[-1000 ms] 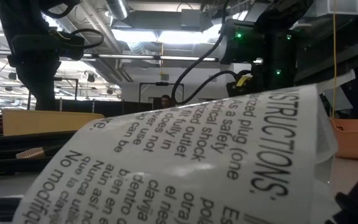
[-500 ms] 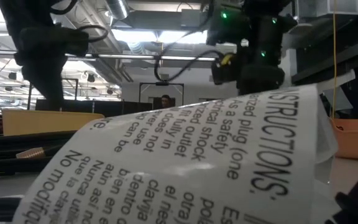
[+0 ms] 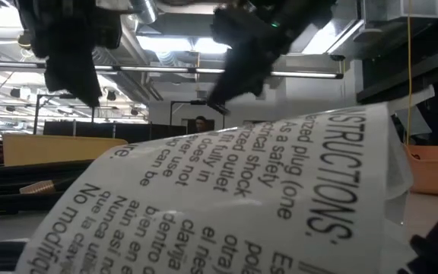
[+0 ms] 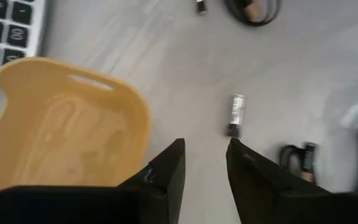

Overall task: Sort batteries
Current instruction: Put the black battery into the yellow bin

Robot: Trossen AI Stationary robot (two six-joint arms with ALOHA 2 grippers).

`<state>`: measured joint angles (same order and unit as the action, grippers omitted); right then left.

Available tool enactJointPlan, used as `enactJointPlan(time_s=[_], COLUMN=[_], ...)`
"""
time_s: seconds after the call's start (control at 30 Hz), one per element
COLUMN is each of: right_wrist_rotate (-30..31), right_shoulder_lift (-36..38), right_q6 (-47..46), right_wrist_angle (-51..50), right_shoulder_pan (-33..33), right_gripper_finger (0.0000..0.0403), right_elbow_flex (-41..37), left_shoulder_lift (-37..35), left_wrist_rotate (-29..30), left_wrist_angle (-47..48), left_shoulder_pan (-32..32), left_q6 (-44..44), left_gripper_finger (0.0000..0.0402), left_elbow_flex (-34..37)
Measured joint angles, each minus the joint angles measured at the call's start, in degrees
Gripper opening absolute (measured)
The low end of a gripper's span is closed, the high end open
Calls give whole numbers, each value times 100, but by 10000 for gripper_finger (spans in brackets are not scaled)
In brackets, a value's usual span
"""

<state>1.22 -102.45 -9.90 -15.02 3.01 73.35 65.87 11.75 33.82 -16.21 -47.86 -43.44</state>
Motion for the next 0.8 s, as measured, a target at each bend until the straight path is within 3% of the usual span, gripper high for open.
enactJointPlan(time_s=[0.47, 0.8], right_wrist_rotate=[-86, -41], right_shoulder_lift=[-1426, -2782], right_q6=[285, 284], right_wrist_angle=[4620, 4647], right_shoulder_pan=[-52, -83], right_gripper_finger=[10, 10], right_elbow_flex=[73, 1472], left_shoulder_lift=[-1625, -1925], left_wrist_rotate=[-21, 211], left_wrist_angle=[124, 326], left_shoulder_pan=[-159, -188], left_q6=[-30, 159], left_gripper_finger=[38, 25], left_elbow_flex=[-51, -13])
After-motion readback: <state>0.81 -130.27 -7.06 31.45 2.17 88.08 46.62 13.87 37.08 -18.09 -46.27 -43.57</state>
